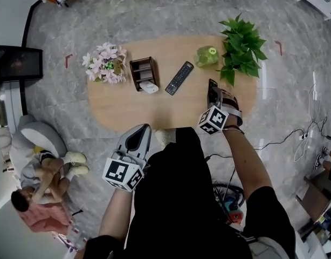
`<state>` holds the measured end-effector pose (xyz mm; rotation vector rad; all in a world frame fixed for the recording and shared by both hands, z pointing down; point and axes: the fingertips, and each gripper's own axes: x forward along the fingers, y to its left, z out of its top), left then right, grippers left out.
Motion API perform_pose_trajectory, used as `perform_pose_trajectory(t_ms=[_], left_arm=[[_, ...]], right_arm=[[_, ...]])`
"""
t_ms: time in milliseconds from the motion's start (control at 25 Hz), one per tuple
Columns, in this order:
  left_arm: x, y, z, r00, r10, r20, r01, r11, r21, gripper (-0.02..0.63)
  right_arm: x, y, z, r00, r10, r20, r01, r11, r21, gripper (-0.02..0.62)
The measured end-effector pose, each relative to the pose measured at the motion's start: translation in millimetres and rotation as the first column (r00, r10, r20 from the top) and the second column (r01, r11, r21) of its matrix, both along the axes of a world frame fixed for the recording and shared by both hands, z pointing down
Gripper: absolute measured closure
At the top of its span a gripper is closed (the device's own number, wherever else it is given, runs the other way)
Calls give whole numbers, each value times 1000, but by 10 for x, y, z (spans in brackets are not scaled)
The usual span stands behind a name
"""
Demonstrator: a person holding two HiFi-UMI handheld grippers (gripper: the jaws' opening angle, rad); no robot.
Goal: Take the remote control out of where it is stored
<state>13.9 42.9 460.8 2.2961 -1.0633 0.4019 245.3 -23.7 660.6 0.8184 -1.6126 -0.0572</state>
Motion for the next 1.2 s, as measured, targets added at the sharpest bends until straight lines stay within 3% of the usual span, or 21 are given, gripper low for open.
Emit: perform_pose_trajectory(t_ms=[240,400,680,1040,1200], left_arm=[[-86,-15,206,999,-43,30,45,997,-63,598],[-206,6,332,995,-85,44,89,991,-99,598],[-282,20,505,988,-150,43,155,978,-142,600],[-422,133,721,979,-195,52,201,961,-188,598],[-477,189,772,977,-204,56,211,956,-204,600]], right_arm=[[-5,-111,553,991,-92,-94,86,994,-66,492],[-148,-203,769,970,-201,-135,191,978,-82,492],[-564,-141,1029,871,-444,-210,426,896,-128,491],[-826,-85,1374,807,-550,-215,525,835,-167,482],[-863,-39,1492,799,-569,-192,537,820,-197,477]])
